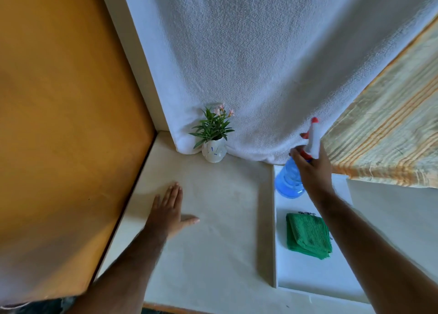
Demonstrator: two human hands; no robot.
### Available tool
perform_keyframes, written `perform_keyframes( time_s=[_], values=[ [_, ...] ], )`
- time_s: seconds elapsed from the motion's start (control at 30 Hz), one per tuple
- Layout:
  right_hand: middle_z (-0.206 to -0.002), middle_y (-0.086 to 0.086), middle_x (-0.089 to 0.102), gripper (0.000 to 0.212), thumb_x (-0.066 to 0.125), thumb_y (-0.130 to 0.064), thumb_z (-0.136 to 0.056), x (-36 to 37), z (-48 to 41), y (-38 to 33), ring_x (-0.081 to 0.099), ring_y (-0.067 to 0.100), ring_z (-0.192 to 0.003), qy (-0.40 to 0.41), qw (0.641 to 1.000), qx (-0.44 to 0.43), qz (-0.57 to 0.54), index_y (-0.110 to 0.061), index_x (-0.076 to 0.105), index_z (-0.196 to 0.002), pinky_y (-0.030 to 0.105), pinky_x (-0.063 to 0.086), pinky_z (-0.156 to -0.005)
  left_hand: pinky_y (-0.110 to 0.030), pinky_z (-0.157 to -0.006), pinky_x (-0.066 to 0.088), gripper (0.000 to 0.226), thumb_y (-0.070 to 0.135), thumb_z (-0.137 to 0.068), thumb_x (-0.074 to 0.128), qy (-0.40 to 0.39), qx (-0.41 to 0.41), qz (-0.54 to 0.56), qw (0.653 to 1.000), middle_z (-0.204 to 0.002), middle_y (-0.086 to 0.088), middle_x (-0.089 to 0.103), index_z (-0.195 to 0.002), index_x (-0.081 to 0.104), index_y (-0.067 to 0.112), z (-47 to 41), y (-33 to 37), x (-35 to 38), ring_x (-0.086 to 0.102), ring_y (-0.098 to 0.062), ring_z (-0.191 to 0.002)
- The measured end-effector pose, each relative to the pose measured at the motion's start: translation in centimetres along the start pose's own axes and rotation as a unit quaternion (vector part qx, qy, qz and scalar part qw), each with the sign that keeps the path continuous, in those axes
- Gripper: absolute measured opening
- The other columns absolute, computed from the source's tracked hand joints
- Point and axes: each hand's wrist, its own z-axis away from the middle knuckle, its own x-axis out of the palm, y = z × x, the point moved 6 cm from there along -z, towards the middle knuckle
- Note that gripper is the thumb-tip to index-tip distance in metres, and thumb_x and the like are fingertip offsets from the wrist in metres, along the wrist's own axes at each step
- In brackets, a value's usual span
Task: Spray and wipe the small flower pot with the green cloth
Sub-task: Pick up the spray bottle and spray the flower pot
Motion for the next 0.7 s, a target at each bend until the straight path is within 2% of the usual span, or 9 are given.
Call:
perform_keyframes(
  time_s=[0.07, 0.13, 0.2, 0.3, 0.37, 0.43, 0.5, 0.63, 0.7],
  values=[
    [-0.079, -0.004, 0.063, 0.036, 0.072, -0.014, -0.086, 1.9, 0.4, -1.4, 0.058, 0.000, -0.068, -0.024, 0.999, -0.025, 0.009, -0.025, 0.063, -0.119, 0.013, 0.046, -0.068, -0.050, -0.126, 0.006, 0.151, 0.102, -0.041, -0.020, 0.013, 0.008, 0.013, 1.000, -0.170, -0.009, -0.016, -0.160, -0.010, 0.010, 0.2, 0.0, 0.0, -0.007, -0.021, -0.158],
    [-0.080, 0.002, 0.067, 0.033, 0.071, -0.016, -0.084, 3.7, 1.1, -2.1, 0.059, 0.003, -0.068, -0.038, 0.999, -0.012, -0.015, -0.020, 0.065, -0.116, 0.014, 0.047, -0.068, -0.051, -0.126, 0.003, 0.146, 0.101, -0.046, -0.021, 0.029, 0.017, 0.024, 0.999, -0.170, -0.009, -0.016, -0.160, -0.010, 0.009, 0.4, -0.2, 0.2, -0.008, -0.021, -0.158],
    [-0.087, 0.008, 0.072, 0.031, 0.069, -0.017, -0.082, 5.8, 2.1, -2.4, 0.062, 0.010, -0.073, -0.059, 0.998, 0.008, -0.032, -0.015, 0.066, -0.112, 0.023, 0.050, -0.072, -0.051, -0.126, 0.000, 0.137, 0.100, -0.056, -0.012, 0.039, 0.025, 0.024, 0.999, -0.168, -0.007, -0.020, -0.159, -0.012, 0.010, 0.5, -0.4, 0.6, -0.009, -0.021, -0.158],
    [-0.079, -0.005, 0.074, 0.028, 0.064, -0.014, -0.071, 8.9, 3.9, -2.4, 0.064, 0.008, -0.069, -0.090, 0.995, 0.026, -0.029, -0.013, 0.071, -0.098, 0.026, 0.051, -0.070, -0.051, -0.126, -0.002, 0.127, 0.098, -0.066, 0.002, 0.045, 0.032, 0.030, 0.998, -0.169, -0.006, -0.016, -0.159, -0.011, 0.011, 0.6, -0.5, 1.1, -0.009, -0.021, -0.158],
    [-0.071, -0.005, 0.073, 0.025, 0.062, -0.015, -0.065, 10.9, 5.0, -2.1, 0.066, 0.005, -0.064, -0.124, 0.992, 0.038, -0.004, -0.018, 0.072, -0.087, 0.024, 0.052, -0.066, -0.053, -0.126, 0.003, 0.125, 0.097, -0.071, 0.009, 0.057, 0.037, 0.041, 0.997, -0.170, -0.008, -0.005, -0.160, -0.002, 0.010, 0.7, -0.5, 1.0, 0.000, -0.023, -0.158],
    [-0.061, 0.001, 0.072, 0.024, 0.062, -0.015, -0.065, 12.8, 5.9, -1.5, 0.067, 0.007, -0.056, -0.175, 0.982, 0.064, 0.030, -0.025, 0.071, -0.086, 0.022, 0.053, -0.063, -0.058, -0.123, 0.018, 0.122, 0.093, -0.075, 0.021, 0.069, 0.049, 0.048, 0.995, -0.169, -0.012, 0.016, -0.159, 0.017, 0.004, 0.8, -0.4, 0.7, 0.020, -0.028, -0.155],
    [-0.057, -0.002, 0.072, 0.023, 0.063, -0.019, -0.068, 14.3, 6.3, -0.7, 0.068, 0.005, -0.055, -0.213, 0.968, 0.114, 0.068, -0.028, 0.070, -0.089, 0.022, 0.051, -0.062, -0.061, -0.119, 0.029, 0.117, 0.088, -0.077, 0.030, 0.085, 0.059, 0.054, 0.993, -0.164, -0.016, 0.032, -0.155, 0.033, 0.001, 0.9, -0.2, 0.7, 0.035, -0.032, -0.149],
    [-0.054, -0.012, 0.071, 0.018, 0.063, -0.026, -0.071, 16.2, 5.9, 0.2, 0.070, 0.004, -0.062, -0.234, 0.946, 0.160, 0.158, -0.025, 0.070, -0.088, 0.023, 0.051, -0.065, -0.060, -0.118, 0.030, 0.114, 0.087, -0.078, 0.033, 0.109, 0.064, 0.057, 0.990, -0.162, -0.015, 0.037, -0.153, 0.037, 0.001, 1.1, -0.2, 0.7, 0.039, -0.032, -0.148],
    [-0.054, -0.011, 0.071, 0.017, 0.059, -0.030, -0.069, 16.7, 5.9, 0.4, 0.069, 0.003, -0.060, -0.230, 0.938, 0.170, 0.198, -0.022, 0.069, -0.082, 0.022, 0.048, -0.060, -0.059, -0.120, 0.026, 0.113, 0.087, -0.078, 0.033, 0.116, 0.065, 0.050, 0.990, -0.162, -0.015, 0.037, -0.153, 0.037, 0.001, 1.1, -0.2, 0.7, 0.039, -0.032, -0.147]
  ],
)
